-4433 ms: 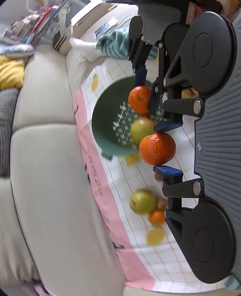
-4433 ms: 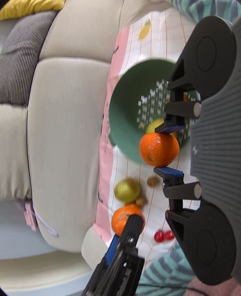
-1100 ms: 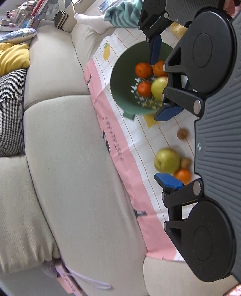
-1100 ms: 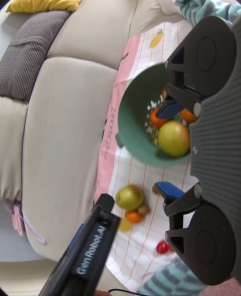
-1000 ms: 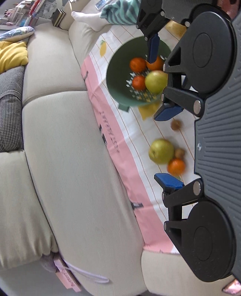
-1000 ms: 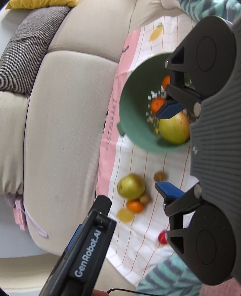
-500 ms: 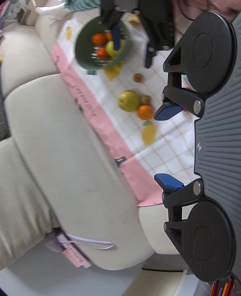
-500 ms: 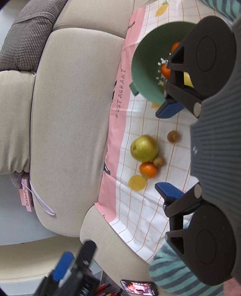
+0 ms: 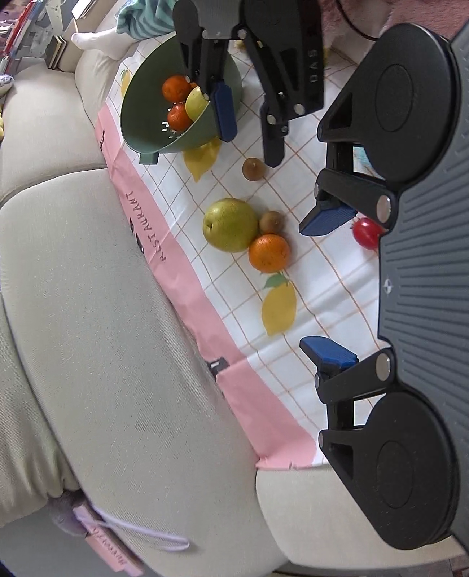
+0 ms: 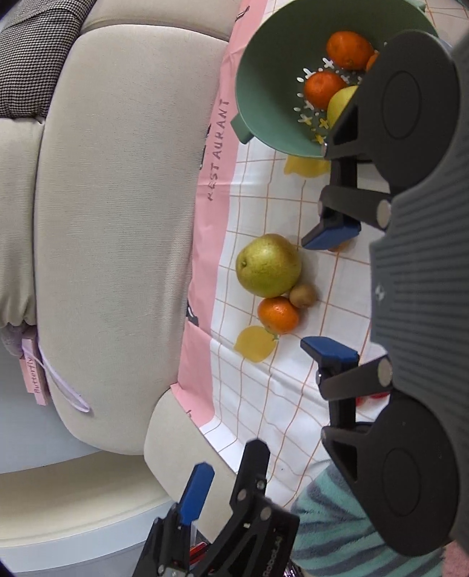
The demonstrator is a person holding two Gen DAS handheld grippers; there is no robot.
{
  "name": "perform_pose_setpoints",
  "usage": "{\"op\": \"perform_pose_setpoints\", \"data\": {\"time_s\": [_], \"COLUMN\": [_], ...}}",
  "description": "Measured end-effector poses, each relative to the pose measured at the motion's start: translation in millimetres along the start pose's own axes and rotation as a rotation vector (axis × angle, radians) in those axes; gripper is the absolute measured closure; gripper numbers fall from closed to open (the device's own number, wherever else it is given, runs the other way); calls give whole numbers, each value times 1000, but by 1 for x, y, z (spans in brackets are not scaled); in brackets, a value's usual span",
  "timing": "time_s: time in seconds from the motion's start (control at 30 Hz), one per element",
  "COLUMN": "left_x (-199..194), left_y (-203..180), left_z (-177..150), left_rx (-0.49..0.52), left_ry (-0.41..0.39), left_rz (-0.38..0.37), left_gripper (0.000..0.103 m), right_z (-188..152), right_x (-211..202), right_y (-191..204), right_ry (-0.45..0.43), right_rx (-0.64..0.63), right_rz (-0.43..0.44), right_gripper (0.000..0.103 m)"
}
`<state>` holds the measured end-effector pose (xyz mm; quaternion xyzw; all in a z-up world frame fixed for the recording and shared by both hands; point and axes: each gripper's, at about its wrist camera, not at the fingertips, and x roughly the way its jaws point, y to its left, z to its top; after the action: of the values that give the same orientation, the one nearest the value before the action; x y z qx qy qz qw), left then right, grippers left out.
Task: Organize fruits
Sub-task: 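Open both tools to drop the mandarins into the colander and withdraw, then grasp a mandarin with the left tool while the right tool grasps the green pear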
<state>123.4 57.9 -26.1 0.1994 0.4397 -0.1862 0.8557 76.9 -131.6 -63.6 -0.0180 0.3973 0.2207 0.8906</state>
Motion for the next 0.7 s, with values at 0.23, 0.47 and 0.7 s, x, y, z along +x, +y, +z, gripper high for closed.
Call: {"op": "perform_pose_setpoints", "data": {"time_s": [0.23,0.47,0.7], "left_x": [41,77,105], "left_y": [-5,1,0], "left_z": [3,6,6], "left_rx": [-28,-80,-49], "left_ry": [-4,1,28], "left_rz": [-43,-101,-137], "left_gripper": [27,27,27], "right_z": [2,14,25], "right_x": [17,37,59], "right_y": [-11,-23,-34], "right_ry": [-4,-1,15], "right_rx": [11,35,83], "right_rz": [1,1,15], "right_gripper": [53,53,50]}}
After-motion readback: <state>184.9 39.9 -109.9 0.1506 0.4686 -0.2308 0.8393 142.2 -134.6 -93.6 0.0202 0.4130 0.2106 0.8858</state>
